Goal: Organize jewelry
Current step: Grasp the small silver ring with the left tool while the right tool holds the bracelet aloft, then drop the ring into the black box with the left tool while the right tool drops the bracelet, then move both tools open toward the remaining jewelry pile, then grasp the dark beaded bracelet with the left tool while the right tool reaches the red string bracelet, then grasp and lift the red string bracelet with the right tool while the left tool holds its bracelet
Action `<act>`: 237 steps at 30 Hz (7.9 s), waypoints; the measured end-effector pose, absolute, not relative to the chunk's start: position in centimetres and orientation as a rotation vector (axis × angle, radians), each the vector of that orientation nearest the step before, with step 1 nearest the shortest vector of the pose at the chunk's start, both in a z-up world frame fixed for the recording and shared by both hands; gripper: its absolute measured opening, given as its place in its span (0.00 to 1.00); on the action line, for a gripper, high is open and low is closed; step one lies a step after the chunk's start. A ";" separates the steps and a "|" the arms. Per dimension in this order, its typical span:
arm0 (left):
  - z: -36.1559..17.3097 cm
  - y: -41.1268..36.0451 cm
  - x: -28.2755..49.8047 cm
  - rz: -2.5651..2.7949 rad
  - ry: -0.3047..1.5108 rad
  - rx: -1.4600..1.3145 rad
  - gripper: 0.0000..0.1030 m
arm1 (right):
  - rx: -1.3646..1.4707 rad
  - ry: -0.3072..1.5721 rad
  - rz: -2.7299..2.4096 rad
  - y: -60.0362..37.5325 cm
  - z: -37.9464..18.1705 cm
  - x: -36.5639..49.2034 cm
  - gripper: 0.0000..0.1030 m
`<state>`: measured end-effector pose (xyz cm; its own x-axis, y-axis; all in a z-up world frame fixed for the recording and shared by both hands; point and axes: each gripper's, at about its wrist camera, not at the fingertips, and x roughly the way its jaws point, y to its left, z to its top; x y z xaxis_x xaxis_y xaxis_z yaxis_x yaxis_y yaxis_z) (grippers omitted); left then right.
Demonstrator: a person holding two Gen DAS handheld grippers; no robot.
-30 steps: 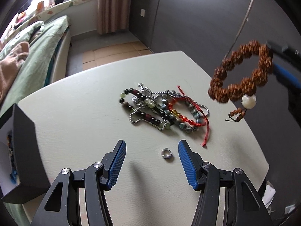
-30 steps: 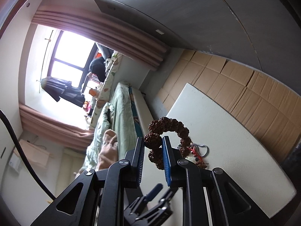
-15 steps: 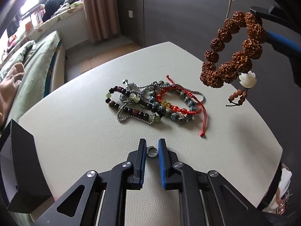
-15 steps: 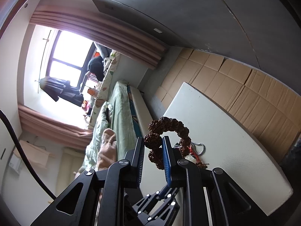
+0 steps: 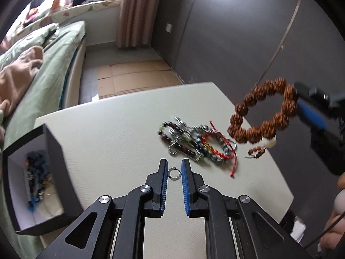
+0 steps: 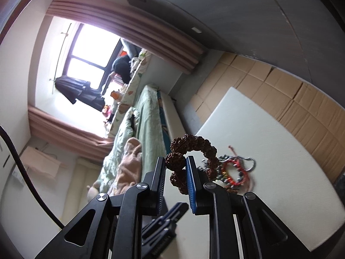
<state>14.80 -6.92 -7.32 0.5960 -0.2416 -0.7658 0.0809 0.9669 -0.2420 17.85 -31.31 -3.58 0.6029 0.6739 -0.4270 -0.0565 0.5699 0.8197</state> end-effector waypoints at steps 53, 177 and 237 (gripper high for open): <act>-2.7 13.1 8.9 0.153 0.789 -0.586 0.61 | 0.574 0.895 0.930 -7.3 -5.9 15.8 0.20; -6.1 -1.3 17.0 -0.115 0.867 -0.448 0.08 | 0.398 1.173 0.106 -26.6 -11.0 22.6 0.29; -4.8 2.3 15.1 -0.069 0.843 -0.496 0.08 | 0.672 1.150 0.193 -27.9 -11.5 21.8 0.08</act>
